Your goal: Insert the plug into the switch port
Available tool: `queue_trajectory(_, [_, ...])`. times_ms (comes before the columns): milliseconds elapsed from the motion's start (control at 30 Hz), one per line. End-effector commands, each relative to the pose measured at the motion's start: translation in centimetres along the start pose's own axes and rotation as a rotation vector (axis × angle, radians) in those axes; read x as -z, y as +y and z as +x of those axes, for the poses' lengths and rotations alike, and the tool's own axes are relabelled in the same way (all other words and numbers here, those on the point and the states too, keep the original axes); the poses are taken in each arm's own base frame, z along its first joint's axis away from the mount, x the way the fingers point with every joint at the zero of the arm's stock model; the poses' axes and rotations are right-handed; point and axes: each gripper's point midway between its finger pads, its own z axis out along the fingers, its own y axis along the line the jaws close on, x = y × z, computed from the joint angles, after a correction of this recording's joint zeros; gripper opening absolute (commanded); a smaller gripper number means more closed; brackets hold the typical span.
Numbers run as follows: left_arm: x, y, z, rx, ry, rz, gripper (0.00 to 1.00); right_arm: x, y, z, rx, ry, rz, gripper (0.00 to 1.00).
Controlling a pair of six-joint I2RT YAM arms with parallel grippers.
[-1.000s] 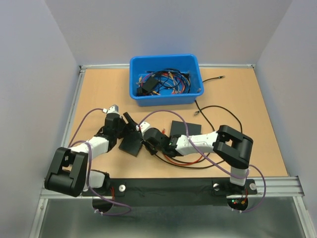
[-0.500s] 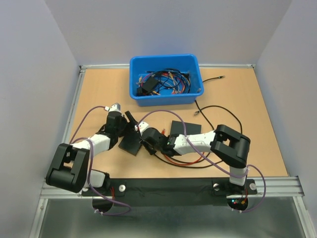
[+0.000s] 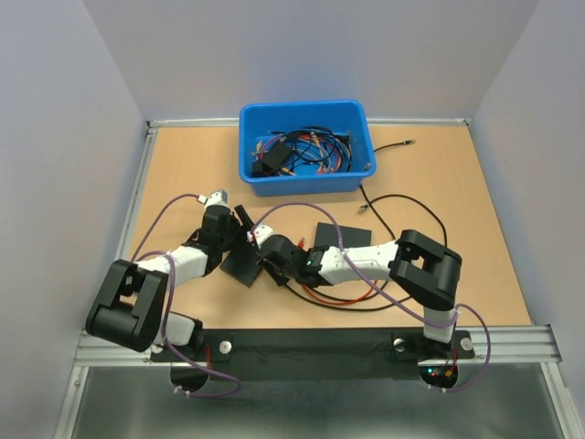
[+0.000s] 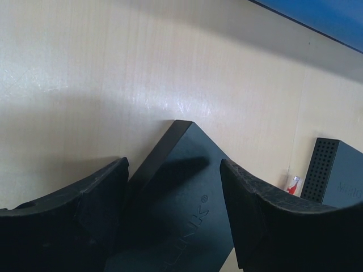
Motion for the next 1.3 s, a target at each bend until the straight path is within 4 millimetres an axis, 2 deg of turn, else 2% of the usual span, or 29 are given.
queue_trajectory(0, [0.4,-0.5,3.9,0.003,0.145,0.015,0.75,0.3,1.3,-5.6,-0.009,-0.144,-0.026,0.00])
queue_trajectory(633, [-0.4,0.3,5.3,0.007,0.194,-0.023,0.70,1.4,1.1,-7.7,-0.046,-0.191,-0.004,0.01])
queue_trajectory(900, [-0.4,0.4,5.6,0.012,0.200,-0.022,0.70,0.0,0.7,-6.2,-0.052,-0.156,0.025,0.01])
queue_trajectory(1267, [0.0,0.5,5.9,0.029,0.202,-0.014,0.69,-0.8,0.1,-5.4,-0.065,-0.142,0.064,0.00])
